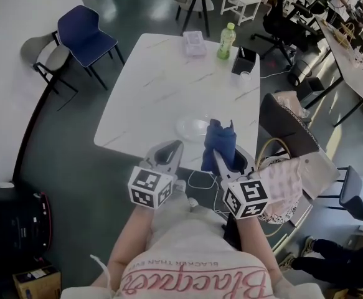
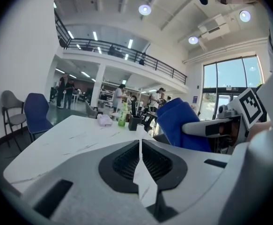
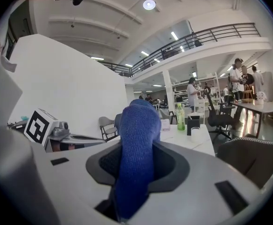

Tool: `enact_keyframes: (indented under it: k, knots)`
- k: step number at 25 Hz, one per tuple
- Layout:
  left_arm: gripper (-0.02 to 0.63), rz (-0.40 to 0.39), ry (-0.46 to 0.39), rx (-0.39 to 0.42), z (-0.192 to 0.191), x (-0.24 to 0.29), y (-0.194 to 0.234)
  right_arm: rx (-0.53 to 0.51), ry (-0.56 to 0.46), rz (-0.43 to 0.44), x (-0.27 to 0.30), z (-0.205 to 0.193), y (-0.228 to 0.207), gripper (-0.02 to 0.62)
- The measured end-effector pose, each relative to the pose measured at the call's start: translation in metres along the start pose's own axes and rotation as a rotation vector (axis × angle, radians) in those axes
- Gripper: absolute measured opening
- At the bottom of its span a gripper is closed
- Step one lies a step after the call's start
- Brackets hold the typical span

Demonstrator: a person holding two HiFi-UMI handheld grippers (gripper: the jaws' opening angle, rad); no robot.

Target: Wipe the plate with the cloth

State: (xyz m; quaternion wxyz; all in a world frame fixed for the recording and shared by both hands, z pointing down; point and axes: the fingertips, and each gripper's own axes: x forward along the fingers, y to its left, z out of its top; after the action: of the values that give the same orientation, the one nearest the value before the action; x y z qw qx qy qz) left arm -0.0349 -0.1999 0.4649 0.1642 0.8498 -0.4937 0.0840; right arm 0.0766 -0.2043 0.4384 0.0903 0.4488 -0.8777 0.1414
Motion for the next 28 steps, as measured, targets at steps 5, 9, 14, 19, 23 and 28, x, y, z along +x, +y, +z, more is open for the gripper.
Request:
enact_keyframes:
  k: [5, 9, 14, 19, 23, 28]
  knots:
    - [0.008, -0.041, 0.048, -0.006, -0.005, 0.024, 0.023, 0.029, 0.017, -0.046, 0.029, 0.002, -0.016, 0.123]
    - [0.009, -0.071, 0.075, -0.031, -0.006, 0.046, 0.045, 0.051, 0.014, -0.087, 0.054, 0.011, -0.028, 0.123]
    - [0.011, -0.098, 0.11, -0.036, -0.01, 0.066, 0.066, 0.076, 0.021, -0.182, 0.065, 0.012, -0.055, 0.123]
    - [0.009, -0.106, 0.168, -0.058, -0.024, 0.08, 0.08, 0.122, 0.025, -0.279, 0.059, 0.006, -0.081, 0.123]
    - [0.011, -0.097, 0.187, -0.078, -0.032, 0.091, 0.081, 0.139, 0.029, -0.292, 0.06, 0.006, -0.097, 0.123]
    - [0.012, -0.088, 0.181, -0.077, -0.029, 0.096, 0.076, 0.072, 0.046, -0.187, 0.075, 0.015, -0.088, 0.123]
